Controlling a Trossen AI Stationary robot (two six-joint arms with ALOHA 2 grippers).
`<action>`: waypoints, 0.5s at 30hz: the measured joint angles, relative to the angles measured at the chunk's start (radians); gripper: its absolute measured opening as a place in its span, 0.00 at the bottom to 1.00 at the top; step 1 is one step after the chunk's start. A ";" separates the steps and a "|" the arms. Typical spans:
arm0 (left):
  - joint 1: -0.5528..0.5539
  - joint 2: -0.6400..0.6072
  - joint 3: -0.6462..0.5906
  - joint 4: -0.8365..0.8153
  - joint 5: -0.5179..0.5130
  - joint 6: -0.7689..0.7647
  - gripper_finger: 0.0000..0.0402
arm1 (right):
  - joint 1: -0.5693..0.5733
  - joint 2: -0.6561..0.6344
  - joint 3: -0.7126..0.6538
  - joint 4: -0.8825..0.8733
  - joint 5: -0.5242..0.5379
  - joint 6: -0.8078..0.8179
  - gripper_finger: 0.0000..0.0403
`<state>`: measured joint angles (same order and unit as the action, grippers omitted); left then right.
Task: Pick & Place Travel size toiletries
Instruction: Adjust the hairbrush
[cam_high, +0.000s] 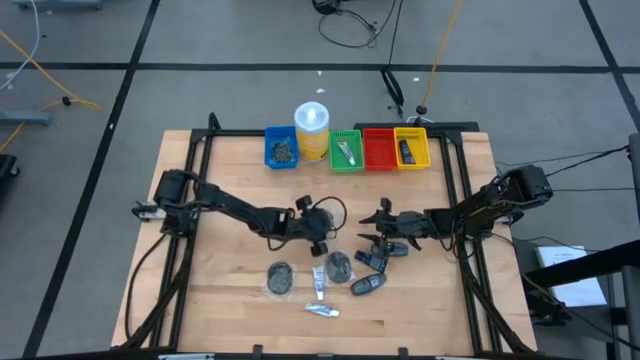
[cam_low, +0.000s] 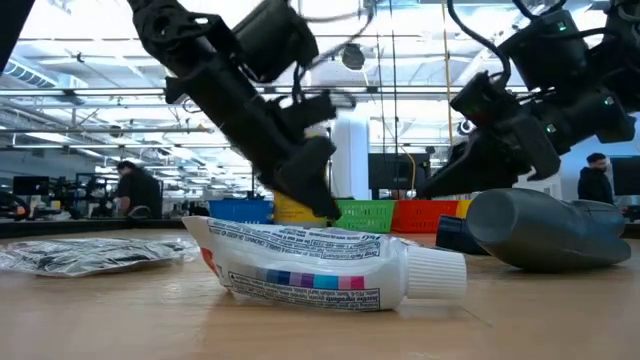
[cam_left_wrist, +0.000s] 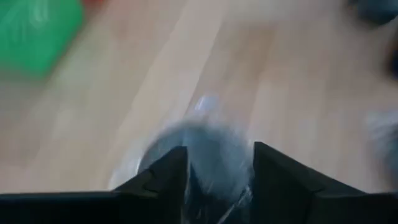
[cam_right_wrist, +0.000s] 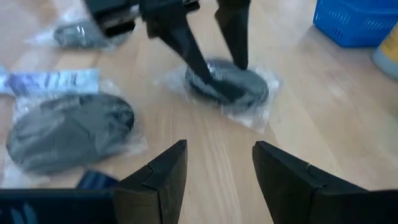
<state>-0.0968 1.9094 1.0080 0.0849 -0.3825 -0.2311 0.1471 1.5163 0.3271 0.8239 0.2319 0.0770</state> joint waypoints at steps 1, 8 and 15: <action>0.014 -0.007 0.000 -0.057 0.014 -0.041 0.50 | 0.001 -0.006 0.000 -0.024 0.000 0.009 0.43; 0.069 -0.059 -0.029 -0.268 -0.051 -0.213 0.66 | 0.015 -0.160 0.000 -0.273 0.002 0.070 0.42; 0.060 -0.075 -0.056 -0.230 -0.067 -0.217 0.70 | 0.034 -0.340 0.000 -0.449 0.003 0.120 0.42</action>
<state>-0.0371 1.8343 0.9520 -0.1447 -0.4492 -0.4476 0.1806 1.1765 0.3271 0.3750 0.2348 0.1974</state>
